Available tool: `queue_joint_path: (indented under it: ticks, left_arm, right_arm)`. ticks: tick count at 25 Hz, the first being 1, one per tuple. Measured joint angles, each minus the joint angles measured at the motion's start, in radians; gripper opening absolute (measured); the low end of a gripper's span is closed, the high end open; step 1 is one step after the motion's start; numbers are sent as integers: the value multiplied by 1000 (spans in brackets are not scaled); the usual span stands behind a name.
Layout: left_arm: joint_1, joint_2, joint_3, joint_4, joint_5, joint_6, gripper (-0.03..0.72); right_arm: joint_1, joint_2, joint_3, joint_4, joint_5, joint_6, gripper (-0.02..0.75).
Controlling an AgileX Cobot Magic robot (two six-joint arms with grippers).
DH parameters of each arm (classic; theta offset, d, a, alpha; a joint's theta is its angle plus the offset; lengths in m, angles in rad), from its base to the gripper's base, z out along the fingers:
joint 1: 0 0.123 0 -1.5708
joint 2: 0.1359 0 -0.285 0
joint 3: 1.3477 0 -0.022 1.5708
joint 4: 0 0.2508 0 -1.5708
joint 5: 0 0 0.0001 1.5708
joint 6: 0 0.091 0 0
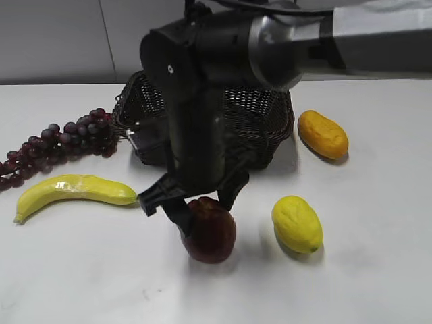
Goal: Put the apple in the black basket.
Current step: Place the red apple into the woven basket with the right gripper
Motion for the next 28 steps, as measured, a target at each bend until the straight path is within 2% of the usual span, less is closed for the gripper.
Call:
queue_joint_path:
  ticks: [12,17,23,28]
  left_arm:
    - [0,0,0,0,0,0,381]
    - [0,0,0,0,0,0,376]
    - [0,0,0,0,0,0,350]
    - [0,0,0,0,0,0,343]
  right_arm:
    - [-11,-111,-334,-239,28,-24,537]
    - [-110,-70,-490,-204,28,-50,536]
    - [-254,134,-682,-113,33,-122,536]
    - [-282,281,-774,-98,29,-136,536]
